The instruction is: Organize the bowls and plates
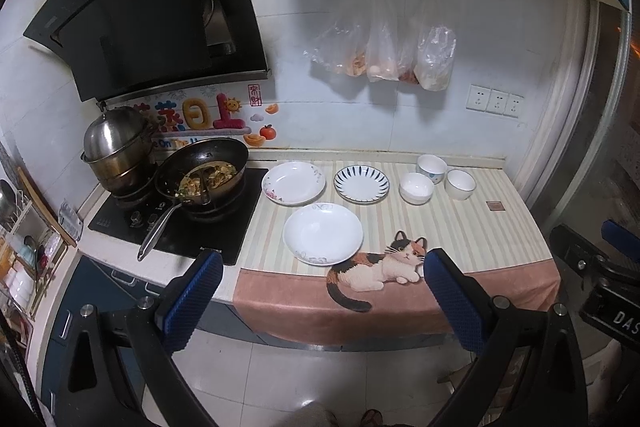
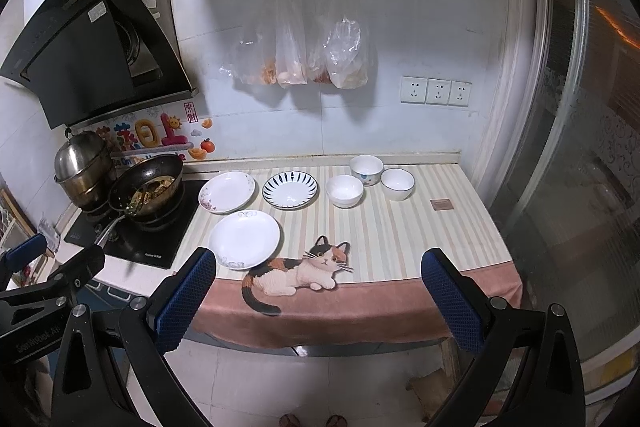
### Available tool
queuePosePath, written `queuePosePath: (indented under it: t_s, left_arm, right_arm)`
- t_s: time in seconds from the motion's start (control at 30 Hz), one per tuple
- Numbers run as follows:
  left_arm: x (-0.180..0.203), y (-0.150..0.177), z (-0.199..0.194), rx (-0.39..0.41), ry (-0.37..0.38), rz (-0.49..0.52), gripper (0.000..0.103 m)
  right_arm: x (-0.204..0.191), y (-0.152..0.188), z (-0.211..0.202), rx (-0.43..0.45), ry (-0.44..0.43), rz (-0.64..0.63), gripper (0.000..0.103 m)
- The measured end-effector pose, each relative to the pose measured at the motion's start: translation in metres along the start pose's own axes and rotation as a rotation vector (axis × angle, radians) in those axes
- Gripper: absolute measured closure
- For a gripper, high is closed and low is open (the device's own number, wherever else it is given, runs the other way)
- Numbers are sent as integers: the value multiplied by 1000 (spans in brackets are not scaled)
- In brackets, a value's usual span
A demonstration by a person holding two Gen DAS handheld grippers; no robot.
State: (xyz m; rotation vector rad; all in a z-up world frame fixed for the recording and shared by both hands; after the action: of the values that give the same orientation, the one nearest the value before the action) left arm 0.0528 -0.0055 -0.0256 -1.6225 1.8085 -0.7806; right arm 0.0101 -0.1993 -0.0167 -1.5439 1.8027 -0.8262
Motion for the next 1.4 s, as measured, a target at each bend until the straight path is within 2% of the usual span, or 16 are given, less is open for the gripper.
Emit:
queuePosePath:
  t_s: [0.13,0.33,0.47,0.6,0.7,0.87,1.03,1.1,1.17,1.2,1.27,1.3,1.37,1.4]
  left_arm:
    - [-24,1,37,-23,-3,-19,0]
    - [-71,6,130,-168,-19,-100,0]
    - [-93,18,207,-293,14,-143,0]
    - [-101,30,280,-381,34,-144,0]
    - [-103,35,333,-441,47,-137,5]
    - [-99,38,417,-540,80,-121,8]
    - [-89,51,488,-647,143,-97,25]
    - [-85,59,505,-692,165,-85,41]
    - [-82,64,516,-724,167,-80,49]
    - [-82,66,519,-727,166,-75,50]
    - [-83,67,521,-724,165,-79,50]
    - [-84,67,519,-720,167,-92,50]
    - [-87,67,515,-713,168,-115,50]
    - [-87,67,513,-714,167,-120,50]
  right_arm:
    - [-8,4,28,-19,-53,30,0]
    - [-20,19,106,-109,-131,79,0]
    - [-31,28,185,-205,-172,90,0]
    - [-41,38,279,-325,-205,90,0]
    - [-45,46,349,-393,-237,84,2]
    - [-55,59,466,-511,-279,74,20]
    - [-73,74,571,-635,-319,34,39]
    - [-83,80,601,-667,-342,13,42]
    - [-92,86,618,-701,-365,7,46]
    - [-95,91,630,-729,-373,5,47]
    - [-98,95,643,-770,-397,13,60]
    - [-100,98,651,-787,-405,13,62]
    - [-103,95,651,-770,-430,15,71]
    - [-105,95,652,-778,-432,10,72]
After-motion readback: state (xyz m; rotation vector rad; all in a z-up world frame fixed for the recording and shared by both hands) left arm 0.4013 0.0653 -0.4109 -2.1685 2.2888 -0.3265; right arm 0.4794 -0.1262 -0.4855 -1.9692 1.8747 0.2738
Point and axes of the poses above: each gripper's, at about its wrist camera, not at the fingertips, and z roughly the way its jaws point, x to its right, y to its underside, the point moved 3 cm from there along z, roughly the way its jaws point, and after that the axes turned 2 degrees about z, right-handed, at the moved point
